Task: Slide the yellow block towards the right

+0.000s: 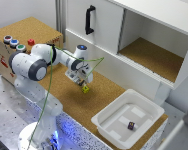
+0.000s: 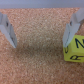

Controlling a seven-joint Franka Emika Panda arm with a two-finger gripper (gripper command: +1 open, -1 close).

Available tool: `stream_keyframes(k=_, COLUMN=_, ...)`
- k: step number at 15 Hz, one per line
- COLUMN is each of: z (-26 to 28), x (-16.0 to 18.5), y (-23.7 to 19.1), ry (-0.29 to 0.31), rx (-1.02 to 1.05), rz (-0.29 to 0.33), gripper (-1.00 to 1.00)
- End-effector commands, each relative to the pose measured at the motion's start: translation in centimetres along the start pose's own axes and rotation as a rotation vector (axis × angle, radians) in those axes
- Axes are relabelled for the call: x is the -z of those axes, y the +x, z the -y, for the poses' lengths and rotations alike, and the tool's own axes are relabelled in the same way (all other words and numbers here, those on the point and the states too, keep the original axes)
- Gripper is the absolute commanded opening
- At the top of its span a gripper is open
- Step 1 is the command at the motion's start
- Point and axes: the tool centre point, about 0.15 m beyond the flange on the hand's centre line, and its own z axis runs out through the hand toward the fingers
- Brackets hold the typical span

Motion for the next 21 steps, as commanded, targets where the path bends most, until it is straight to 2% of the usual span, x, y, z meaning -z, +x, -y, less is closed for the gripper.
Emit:
stream_keyframes(k=1, z=0.0, x=0.5, y=-0.9, ry=0.047, rx=0.014, rz=-0.006, gripper=1.00)
stream_keyframes(k=8, z=0.0, x=0.5, y=-0.9, ry=0.047, rx=0.014, rz=-0.006, gripper=1.00)
stream_keyframes(k=9, z=0.0, x=0.0, y=0.0, ry=0.000, rx=0.000, rz=0.000, gripper=1.00)
stream_keyframes(k=12, z=1.3, x=-0.4, y=-1.2, ry=-0.058, rx=-0.047, rz=-0.028, gripper=1.00)
stream_keyframes(k=14, z=0.7, x=-1.3, y=-1.6, ry=-0.091, rx=-0.097, rz=-0.013, gripper=1.00)
stream_keyframes(k=19, z=0.2, x=-0.6, y=-0.8, ry=-0.043, rx=-0.076, rz=-0.029, gripper=1.00)
stream_keyframes(k=20, z=-0.2, x=-0.4, y=-0.7, ry=-0.047, rx=-0.078, rz=-0.041, gripper=-1.00)
stream_keyframes(k=21, z=-0.8, x=-0.3, y=-0.6, ry=-0.045, rx=-0.066, rz=-0.040, gripper=-1.00)
